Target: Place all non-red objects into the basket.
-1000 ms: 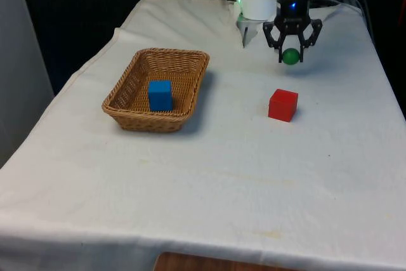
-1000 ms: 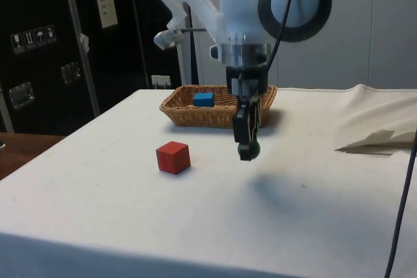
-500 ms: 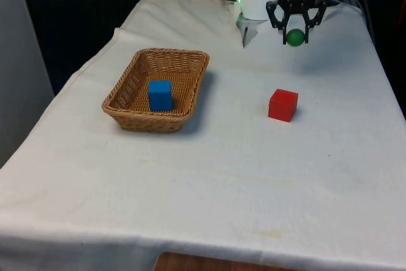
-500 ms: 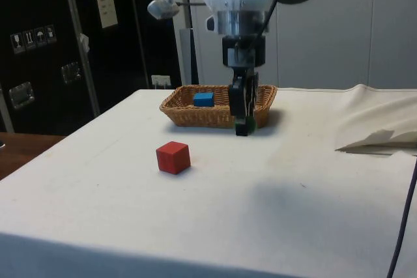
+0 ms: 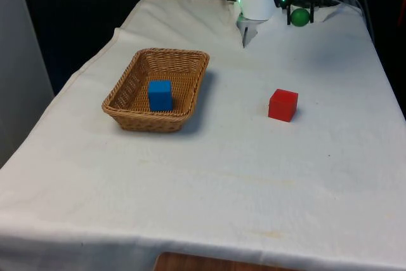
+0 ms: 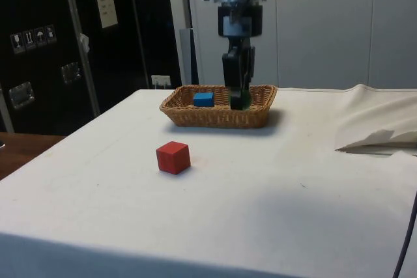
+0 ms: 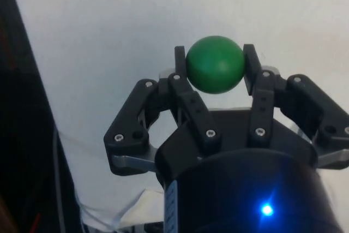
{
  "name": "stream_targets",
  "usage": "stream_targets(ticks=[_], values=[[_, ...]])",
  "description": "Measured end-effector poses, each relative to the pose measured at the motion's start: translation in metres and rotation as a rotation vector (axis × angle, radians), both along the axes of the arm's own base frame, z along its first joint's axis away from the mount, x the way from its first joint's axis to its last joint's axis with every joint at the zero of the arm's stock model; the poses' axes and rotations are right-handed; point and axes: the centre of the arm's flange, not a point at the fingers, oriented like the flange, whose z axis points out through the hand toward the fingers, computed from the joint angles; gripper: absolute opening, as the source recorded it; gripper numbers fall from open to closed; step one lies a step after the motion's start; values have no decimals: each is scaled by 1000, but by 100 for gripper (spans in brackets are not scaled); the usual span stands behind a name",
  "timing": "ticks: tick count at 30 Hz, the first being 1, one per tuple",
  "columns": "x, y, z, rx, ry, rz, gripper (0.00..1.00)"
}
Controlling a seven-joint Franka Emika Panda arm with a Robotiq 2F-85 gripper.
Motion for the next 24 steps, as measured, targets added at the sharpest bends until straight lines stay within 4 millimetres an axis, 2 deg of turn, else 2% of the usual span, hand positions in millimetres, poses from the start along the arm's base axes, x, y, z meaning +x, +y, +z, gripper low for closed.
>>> stream_targets(ticks=[4,9,24], values=[[3,0,14,6,-2,-3,44],[11,-5,22,10,-6,-16,44],[37,-23,30,-5,-19,-34,44]])
